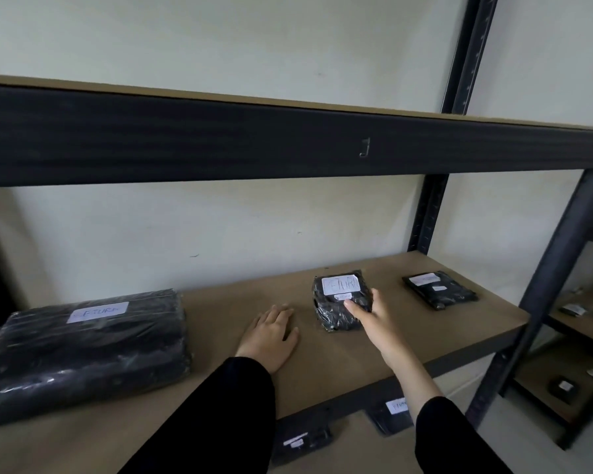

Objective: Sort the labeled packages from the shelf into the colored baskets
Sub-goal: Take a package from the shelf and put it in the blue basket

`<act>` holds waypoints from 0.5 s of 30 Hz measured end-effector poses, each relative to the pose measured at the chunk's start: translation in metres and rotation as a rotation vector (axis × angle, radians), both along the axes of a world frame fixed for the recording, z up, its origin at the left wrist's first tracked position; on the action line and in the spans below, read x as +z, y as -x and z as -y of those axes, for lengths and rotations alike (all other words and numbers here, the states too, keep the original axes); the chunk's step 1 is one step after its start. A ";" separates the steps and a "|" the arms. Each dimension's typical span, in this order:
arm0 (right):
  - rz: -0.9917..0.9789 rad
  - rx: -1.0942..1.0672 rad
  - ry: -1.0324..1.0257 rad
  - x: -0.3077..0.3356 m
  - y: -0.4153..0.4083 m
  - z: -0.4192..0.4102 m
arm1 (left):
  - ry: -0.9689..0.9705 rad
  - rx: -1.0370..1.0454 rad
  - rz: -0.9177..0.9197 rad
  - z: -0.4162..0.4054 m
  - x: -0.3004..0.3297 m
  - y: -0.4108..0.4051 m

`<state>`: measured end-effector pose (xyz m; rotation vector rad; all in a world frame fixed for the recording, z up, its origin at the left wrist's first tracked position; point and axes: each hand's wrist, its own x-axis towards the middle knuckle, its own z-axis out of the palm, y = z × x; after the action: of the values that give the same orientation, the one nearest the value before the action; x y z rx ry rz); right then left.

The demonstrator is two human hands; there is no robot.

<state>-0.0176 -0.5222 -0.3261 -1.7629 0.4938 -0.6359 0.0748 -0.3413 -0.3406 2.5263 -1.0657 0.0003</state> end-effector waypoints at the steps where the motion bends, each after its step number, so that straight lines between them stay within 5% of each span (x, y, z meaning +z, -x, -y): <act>1: -0.013 0.008 -0.012 0.001 0.004 -0.014 | -0.008 -0.014 -0.008 -0.010 0.000 0.008; 15: 0.072 -0.004 -0.019 0.006 0.059 -0.228 | -0.052 -0.067 0.083 -0.205 0.005 0.099</act>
<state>-0.0766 -0.2947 -0.3200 -1.7153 0.4522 -0.6929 -0.0237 -0.1366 -0.3360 2.5554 -1.1972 0.0600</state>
